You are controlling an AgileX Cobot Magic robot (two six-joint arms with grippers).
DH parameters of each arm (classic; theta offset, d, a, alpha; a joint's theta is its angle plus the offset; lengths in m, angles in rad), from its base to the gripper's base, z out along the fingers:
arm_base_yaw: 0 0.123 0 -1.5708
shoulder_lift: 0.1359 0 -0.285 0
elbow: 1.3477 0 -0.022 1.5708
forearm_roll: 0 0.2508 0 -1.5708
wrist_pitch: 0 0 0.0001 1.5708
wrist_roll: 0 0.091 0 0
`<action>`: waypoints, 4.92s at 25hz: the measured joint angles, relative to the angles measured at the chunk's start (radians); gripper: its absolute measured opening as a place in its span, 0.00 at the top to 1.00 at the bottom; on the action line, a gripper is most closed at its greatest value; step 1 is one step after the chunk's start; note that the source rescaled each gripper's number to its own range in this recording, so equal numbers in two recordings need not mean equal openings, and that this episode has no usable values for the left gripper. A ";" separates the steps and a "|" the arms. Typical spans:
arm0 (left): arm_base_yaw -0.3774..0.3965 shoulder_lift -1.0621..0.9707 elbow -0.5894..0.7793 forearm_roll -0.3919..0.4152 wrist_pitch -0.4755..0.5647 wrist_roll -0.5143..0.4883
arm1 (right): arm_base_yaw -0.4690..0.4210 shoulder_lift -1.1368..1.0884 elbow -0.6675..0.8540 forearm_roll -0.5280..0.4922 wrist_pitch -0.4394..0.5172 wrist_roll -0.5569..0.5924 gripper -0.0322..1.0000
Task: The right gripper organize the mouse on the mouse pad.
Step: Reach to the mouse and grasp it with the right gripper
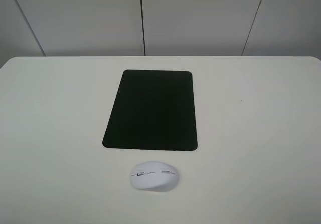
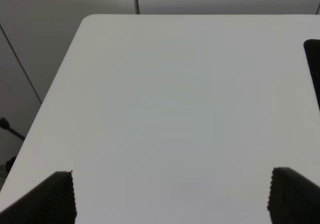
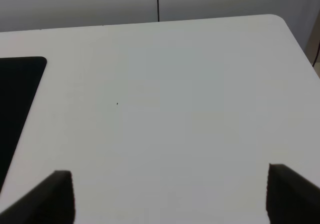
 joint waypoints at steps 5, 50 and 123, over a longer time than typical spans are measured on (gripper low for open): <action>0.000 0.000 0.000 0.000 0.000 0.000 | 0.000 0.000 0.000 0.000 0.000 0.000 0.30; 0.000 0.000 0.000 0.000 0.000 0.000 | 0.757 1.711 -0.442 0.135 -0.321 -0.759 0.30; 0.000 0.000 0.000 0.000 0.000 0.000 | 0.933 2.046 -0.544 0.177 -0.479 -0.762 0.96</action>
